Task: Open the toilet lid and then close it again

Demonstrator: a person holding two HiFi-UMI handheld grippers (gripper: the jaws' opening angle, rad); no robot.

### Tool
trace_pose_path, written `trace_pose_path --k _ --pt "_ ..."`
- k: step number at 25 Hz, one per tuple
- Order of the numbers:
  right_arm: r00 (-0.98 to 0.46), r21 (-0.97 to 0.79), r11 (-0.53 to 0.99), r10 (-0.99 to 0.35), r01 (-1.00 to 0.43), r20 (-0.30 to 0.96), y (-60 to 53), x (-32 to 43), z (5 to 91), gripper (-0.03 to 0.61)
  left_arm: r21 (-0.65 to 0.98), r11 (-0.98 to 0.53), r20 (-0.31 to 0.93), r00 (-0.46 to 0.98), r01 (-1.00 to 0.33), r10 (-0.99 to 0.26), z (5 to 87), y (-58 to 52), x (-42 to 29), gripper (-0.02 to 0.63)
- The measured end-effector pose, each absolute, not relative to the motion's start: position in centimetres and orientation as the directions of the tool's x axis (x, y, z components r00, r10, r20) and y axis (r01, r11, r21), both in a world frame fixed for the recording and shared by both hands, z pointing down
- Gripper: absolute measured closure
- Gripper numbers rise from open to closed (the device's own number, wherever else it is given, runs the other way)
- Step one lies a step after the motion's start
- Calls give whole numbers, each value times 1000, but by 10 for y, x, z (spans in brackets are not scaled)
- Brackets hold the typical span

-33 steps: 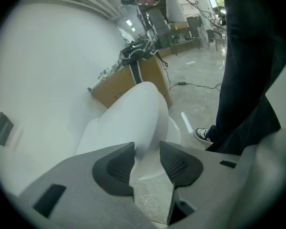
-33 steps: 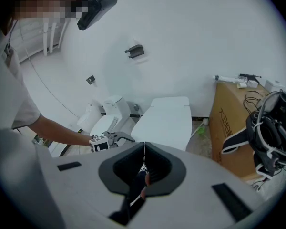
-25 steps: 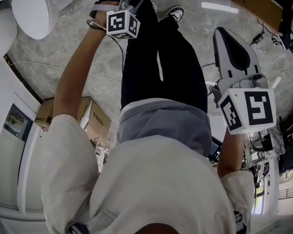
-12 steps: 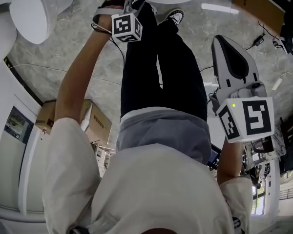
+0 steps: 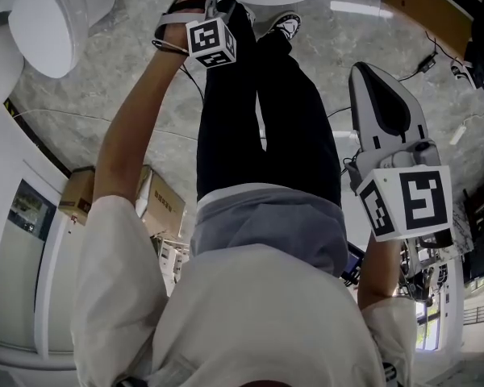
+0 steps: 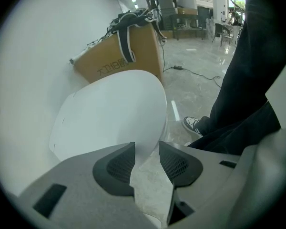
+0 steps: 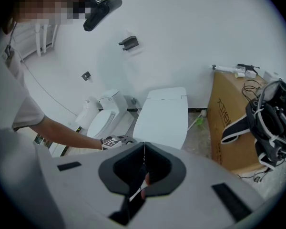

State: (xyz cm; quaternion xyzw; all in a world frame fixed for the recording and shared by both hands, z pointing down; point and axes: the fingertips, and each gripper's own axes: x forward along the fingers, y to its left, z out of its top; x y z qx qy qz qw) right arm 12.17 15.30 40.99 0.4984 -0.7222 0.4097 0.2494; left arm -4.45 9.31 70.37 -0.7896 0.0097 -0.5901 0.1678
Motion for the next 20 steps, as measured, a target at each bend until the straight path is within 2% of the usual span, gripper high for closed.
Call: trace_pose_path --k 20 --pt "-366 -337 152 -500 -929 784 158 124 417 568 -258 -959 943 244 115 -225 738 95 -43 458"
